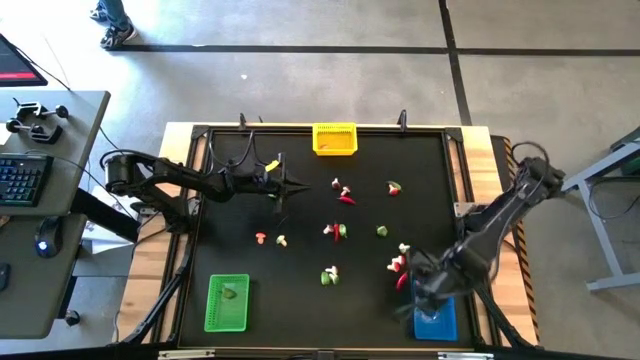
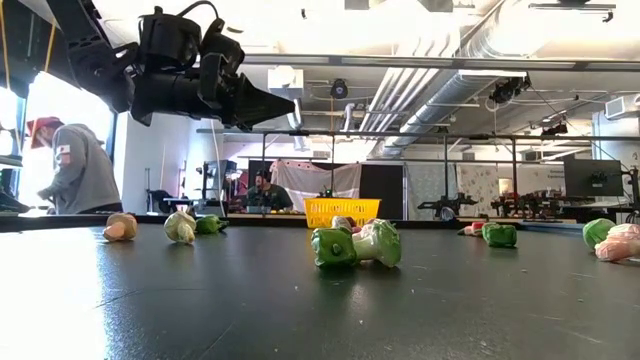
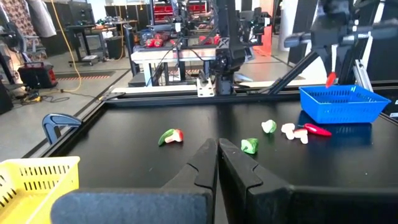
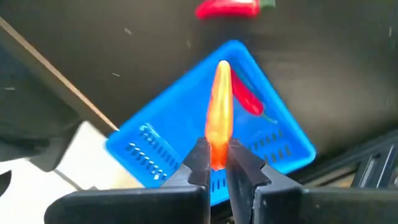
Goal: Sort produce into baskets
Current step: Put the middle right orange chili into the blue bin, then put the top center brown mushroom into the yellow bin
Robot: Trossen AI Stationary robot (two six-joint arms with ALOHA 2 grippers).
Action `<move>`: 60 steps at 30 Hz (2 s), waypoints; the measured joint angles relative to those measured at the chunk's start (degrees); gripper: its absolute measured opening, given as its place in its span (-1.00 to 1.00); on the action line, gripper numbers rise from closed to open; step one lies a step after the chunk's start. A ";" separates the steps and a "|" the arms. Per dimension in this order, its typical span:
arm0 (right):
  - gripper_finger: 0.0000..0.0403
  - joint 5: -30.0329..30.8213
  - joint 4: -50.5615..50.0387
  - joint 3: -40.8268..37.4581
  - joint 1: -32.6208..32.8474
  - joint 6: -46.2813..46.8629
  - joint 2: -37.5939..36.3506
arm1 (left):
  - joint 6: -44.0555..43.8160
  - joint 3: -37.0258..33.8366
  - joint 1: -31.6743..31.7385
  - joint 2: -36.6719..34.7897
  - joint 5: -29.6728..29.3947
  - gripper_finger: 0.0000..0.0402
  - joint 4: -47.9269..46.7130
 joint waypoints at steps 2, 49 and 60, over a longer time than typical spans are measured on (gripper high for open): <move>-0.93 -0.98 0.00 -0.02 1.37 2.35 2.00 | 0.00 0.00 0.00 0.00 0.00 -1.00 0.02; -0.89 30.25 -6.02 0.09 -21.34 -39.81 -6.61 | -5.25 0.02 2.82 -0.33 2.83 -1.00 -7.11; -0.99 22.05 25.95 0.09 -49.29 -74.20 -0.23 | -0.16 -0.31 3.14 -0.35 2.86 -1.00 -9.60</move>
